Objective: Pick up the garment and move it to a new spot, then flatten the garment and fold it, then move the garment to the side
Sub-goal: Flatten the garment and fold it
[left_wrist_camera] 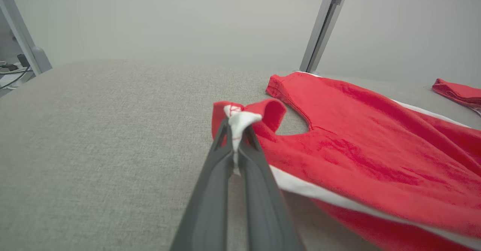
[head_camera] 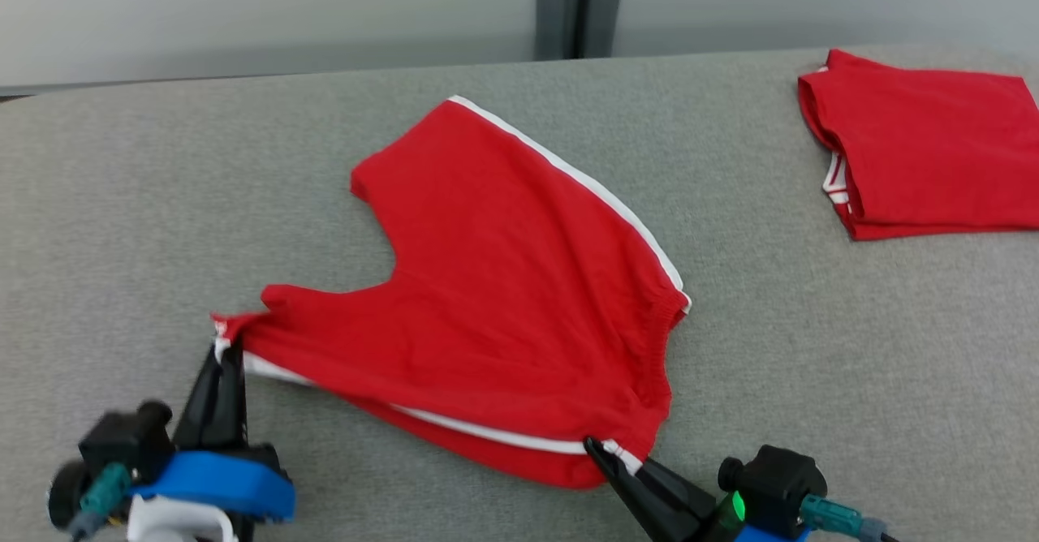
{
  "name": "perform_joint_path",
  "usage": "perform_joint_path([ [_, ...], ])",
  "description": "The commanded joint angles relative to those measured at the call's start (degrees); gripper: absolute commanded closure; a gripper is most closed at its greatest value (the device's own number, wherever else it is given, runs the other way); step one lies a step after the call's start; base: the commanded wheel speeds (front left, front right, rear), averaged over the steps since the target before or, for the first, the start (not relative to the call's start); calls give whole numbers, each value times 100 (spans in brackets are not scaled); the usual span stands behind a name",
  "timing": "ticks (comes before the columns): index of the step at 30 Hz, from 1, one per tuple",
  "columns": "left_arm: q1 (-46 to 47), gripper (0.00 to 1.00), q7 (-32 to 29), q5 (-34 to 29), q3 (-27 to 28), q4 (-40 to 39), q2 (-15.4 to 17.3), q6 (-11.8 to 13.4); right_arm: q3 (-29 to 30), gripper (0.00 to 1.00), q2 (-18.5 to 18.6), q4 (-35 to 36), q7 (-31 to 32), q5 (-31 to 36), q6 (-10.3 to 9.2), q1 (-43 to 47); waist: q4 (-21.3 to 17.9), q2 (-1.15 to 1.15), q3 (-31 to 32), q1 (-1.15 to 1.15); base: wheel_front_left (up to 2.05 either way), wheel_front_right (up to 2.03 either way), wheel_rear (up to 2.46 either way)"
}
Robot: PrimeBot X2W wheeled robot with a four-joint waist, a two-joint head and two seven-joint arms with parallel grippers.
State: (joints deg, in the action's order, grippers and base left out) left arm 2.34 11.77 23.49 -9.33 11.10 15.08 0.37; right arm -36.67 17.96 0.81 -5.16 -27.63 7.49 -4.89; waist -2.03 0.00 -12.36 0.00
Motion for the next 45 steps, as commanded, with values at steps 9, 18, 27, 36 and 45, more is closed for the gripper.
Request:
perform_joint_path([
  [9, 1423, 100, -519, -294, -1, -17, 680, -245, 209, 100, -497, -104, -283, 219, 1, -742, -487, 0, -728, 0, 0, 0, 0],
  [18, 2921, 100, -1092, -556, -225, 460, 1194, -527, 387, 100, -1070, -533, -591, 380, 1, -1556, -960, 0, -1314, 0, 0, 0, 0],
  [27, 4213, 100, -1307, -647, -678, 1290, 1451, -732, 601, 100, -1416, -931, -723, 511, 1, -2223, -1343, 0, -1743, 0, 0, 0, 0],
  [36, 5150, 100, -1335, -587, -1343, 2154, 1626, -779, 602, 100, -1499, -1161, -826, 356, 0, -2516, -1649, 0, -2034, 0, 0, 0, 0],
  [45, 5652, 100, -1194, -263, -2113, 2854, 1707, -782, 540, 64, -1500, -1306, -916, 136, 0, -2671, -1749, 0, -2136, 0, 0, 0, 0],
])
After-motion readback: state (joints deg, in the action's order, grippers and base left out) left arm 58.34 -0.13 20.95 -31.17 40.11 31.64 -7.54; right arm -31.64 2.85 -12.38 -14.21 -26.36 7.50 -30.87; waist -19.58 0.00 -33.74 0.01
